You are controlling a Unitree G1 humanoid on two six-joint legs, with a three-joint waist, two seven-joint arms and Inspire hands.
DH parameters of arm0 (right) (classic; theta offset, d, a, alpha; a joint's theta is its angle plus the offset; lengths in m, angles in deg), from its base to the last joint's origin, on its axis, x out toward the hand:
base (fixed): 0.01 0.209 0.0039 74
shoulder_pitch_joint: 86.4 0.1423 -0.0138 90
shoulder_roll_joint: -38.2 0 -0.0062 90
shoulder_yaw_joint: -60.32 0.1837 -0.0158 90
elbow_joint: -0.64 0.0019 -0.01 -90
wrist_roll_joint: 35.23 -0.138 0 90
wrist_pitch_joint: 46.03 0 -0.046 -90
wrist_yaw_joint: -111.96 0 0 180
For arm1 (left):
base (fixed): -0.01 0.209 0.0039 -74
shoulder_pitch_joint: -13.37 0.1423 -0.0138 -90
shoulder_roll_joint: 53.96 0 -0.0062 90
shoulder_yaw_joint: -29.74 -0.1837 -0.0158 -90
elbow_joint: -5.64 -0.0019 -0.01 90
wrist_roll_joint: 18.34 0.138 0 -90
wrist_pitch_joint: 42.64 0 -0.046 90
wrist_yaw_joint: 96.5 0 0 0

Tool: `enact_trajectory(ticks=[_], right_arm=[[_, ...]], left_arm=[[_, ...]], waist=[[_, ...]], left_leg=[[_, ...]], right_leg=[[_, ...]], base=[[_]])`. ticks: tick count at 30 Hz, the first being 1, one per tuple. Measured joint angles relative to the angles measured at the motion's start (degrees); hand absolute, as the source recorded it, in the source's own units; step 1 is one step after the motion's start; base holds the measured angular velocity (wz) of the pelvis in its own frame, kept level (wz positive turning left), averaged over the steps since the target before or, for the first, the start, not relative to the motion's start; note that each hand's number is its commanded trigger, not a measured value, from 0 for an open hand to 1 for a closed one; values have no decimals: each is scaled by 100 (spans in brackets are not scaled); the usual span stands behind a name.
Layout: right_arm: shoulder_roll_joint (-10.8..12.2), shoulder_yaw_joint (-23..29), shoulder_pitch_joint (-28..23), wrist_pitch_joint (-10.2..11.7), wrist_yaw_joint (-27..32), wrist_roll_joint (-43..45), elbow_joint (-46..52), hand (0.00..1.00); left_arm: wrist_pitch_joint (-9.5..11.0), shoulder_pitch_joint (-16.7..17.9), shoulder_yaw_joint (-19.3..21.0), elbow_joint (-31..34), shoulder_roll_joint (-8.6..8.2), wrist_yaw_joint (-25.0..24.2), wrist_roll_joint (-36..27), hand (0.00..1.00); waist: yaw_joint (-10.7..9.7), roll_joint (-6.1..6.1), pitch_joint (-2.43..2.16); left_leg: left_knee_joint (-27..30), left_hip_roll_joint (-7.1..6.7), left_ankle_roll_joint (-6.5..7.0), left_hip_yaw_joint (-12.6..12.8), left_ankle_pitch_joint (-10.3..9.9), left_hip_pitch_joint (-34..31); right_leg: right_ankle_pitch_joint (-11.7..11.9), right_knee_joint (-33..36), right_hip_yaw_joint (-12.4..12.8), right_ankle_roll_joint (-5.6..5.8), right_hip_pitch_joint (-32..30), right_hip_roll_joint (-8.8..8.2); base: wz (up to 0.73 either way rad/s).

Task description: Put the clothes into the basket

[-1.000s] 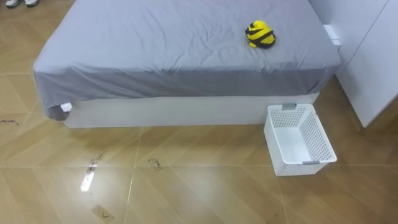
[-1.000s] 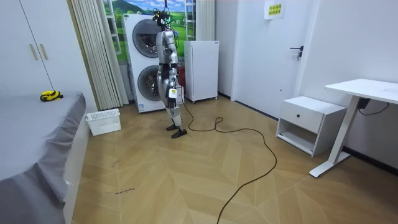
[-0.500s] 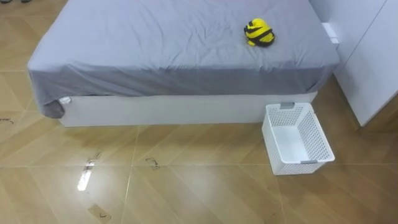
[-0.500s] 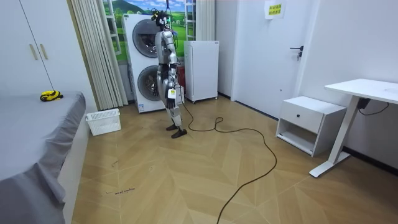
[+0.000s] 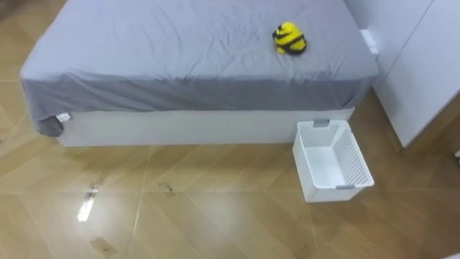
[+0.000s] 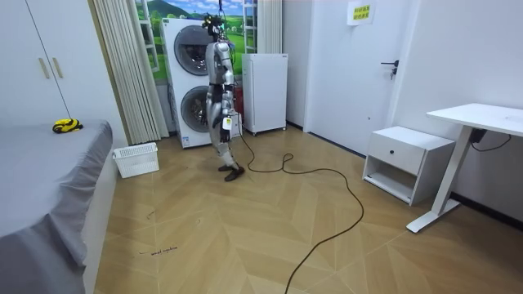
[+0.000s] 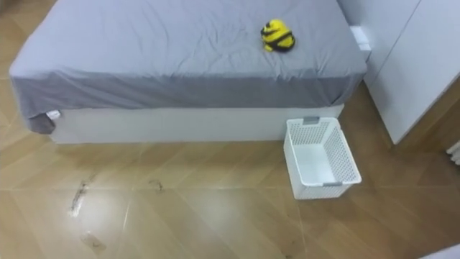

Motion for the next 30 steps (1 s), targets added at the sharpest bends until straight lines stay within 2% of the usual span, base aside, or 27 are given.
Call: enact_trajectory(ticks=[1,3,4,5,6,7,8,9,10,11,12,13,14,15,16,17,18,19,21,22,23,24,25,26,27,29,30], right_arm=[[-32,-1,-4,0,31,-113,-9,0],[-64,-5,6,0,74,-187,-10,0],[-59,-8,3,-3,75,-179,-6,0],[-51,-16,-9,-8,62,-180,-9,0],[-52,-75,-32,-16,48,-179,-8,0],[-53,-115,-40,-17,51,-176,-8,0],[-46,-128,-46,-18,55,-169,-2,0],[-50,-124,-43,-17,59,-179,18,0],[-60,-83,-32,-2,65,-164,28,0],[-55,-43,-2,-3,55,-125,34,0],[-56,-3,-12,5,50,-123,42,0],[-63,54,18,39,69,-133,74,0],[-45,71,29,56,112,-161,192,0],[-38,70,-4,62,120,-147,276,0],[-16,69,8,69,171,-123,378,0],[-13,73,14,74,259,-140,508,0],[-13,77,16,76,300,-118,597,0],[-3,131,41,95,345,-95,840,0],[-1,125,171,124,391,-109,1303,0],[0,123,191,136,444,-126,1742,0],[4,122,241,183,487,-126,2039,0],[4,119,290,223,496,-129,2087,0],[6,113,359,266,556,-137,2139,0],[11,114,339,267,652,-146,2238,0],[14,116,302,270,706,-146,2316,0],[18,122,245,304,892,-139,2566,0],[18,123,249,343,941,-112,2648,0]], left_arm=[[34,24,-77,5,-22,-2,-189,0],[56,52,-177,15,-47,16,-431,0],[78,135,-171,5,-55,43,-479,0],[100,262,-164,-2,-61,48,-476,0],[101,357,-158,-4,-67,66,-471,0],[104,383,-157,-4,-74,71,-480,0],[111,390,-160,-3,-95,67,-481,0],[127,372,-162,-3,-112,47,-482,0],[143,315,-171,1,-136,-13,-487,0],[169,284,-167,6,-134,-30,-505,0],[203,229,-168,6,-134,-33,-523,0],[254,163,-170,10,-136,-67,-528,0],[307,153,-170,24,-111,-91,-574,0],[343,151,-171,29,-102,-91,-575,0],[398,118,-174,29,-86,-85,-633,0],[405,44,-195,32,-84,-80,-631,0],[413,29,-250,59,-78,-77,-597,0],[474,-15,-288,119,-88,-77,-497,0],[526,-100,-280,112,-106,-71,-339,0],[531,-131,-287,104,-113,-76,-224,0],[524,-129,-292,109,-112,-90,-217,0],[515,-119,-313,108,-103,-93,-237,0],[496,-85,-430,141,-58,-96,-237,0],[464,-9,-569,238,-31,-97,-223,0],[461,48,-613,282,-25,-104,-222,0],[386,239,-682,367,-35,-131,-221,0],[370,271,-687,363,-25,-134,-223,0]], waist=[[-38,3,-1],[-7,-24,-13],[32,-35,-10],[48,7,14],[94,-7,8],[117,-20,6],[149,-67,11],[154,-83,15],[133,-79,-20],[142,-218,-51],[144,-255,-29],[165,-256,-6],[173,-245,-10],[174,-241,-10],[164,-225,-18],[165,-223,-17],[171,-215,-25],[190,-113,-62],[272,48,-20],[300,160,12],[293,262,16],[272,282,20],[210,285,32],[118,268,32],[93,256,23],[10,280,-10],[27,280,-22]], left_leg=[[-153,-55,53,-8,-35,-297],[-910,-215,-83,35,98,-833],[-1731,-271,-206,30,381,-1033],[-2445,-275,-224,14,803,-1146],[-2935,-258,-210,8,1166,-1183],[-3066,-254,-187,11,1384,-1190],[-3077,-318,-72,49,1829,-1198],[-2999,-363,3,81,1998,-1238],[-2715,-454,169,174,2121,-1349],[-2334,-559,358,348,1883,-1487],[-2109,-626,387,407,1722,-1515],[-1724,-629,418,516,1390,-1581],[-1469,-629,455,624,1068,-1500],[-1401,-643,462,660,927,-1420],[-1405,-690,510,737,695,-1172],[-1485,-745,555,773,520,-881],[-1587,-774,575,773,453,-714],[-1843,-822,611,725,367,-357],[-2144,-777,590,537,286,68],[-2329,-727,570,333,239,355],[-2492,-678,549,126,189,608],[-2564,-666,537,26,167,747],[-2726,-648,510,-117,95,1030],[-2859,-627,470,-322,6,1284],[-2936,-605,435,-360,-45,1421],[-3133,-420,252,-514,-253,1932],[-3120,-378,211,-557,-320,1982]], right_leg=[[-71,28,5,-9,37,-42],[-175,70,33,29,41,-151],[-251,47,92,62,106,-196],[-364,52,98,91,220,-254],[-486,63,180,133,327,-304],[-554,62,237,163,369,-329],[-676,42,328,253,454,-437],[-721,26,353,329,477,-502],[-794,-68,373,450,528,-628],[-854,-103,376,560,551,-802],[-860,-141,383,598,623,-895],[-799,18,368,708,640,-1011],[-726,497,337,826,577,-1128],[-655,860,339,894,490,-1194],[-345,1708,364,932,239,-1320],[225,2504,374,912,9,-1405],[633,2860,382,858,-113,-1440],[1227,3504,390,727,-442,-1475],[601,4094,279,500,-1111,-1220],[207,4059,82,363,-1593,-969],[12,3625,-149,315,-1958,-708],[-7,3279,-210,317,-2108,-580],[15,2439,-251,315,-2342,-394],[220,1499,-329,313,-2450,-327],[403,1041,-329,317,-2510,-318],[1619,67,-400,189,-2540,-272],[1799,39,-375,55,-2540,-229]], base=[[27],[4],[-31],[-49],[-46],[-45],[-30],[-22],[-16],[-15],[-25],[-28],[-27],[-20],[-4],[3],[8],[-7],[-18],[-10],[0],[31],[68],[79],[87],[71],[40]])
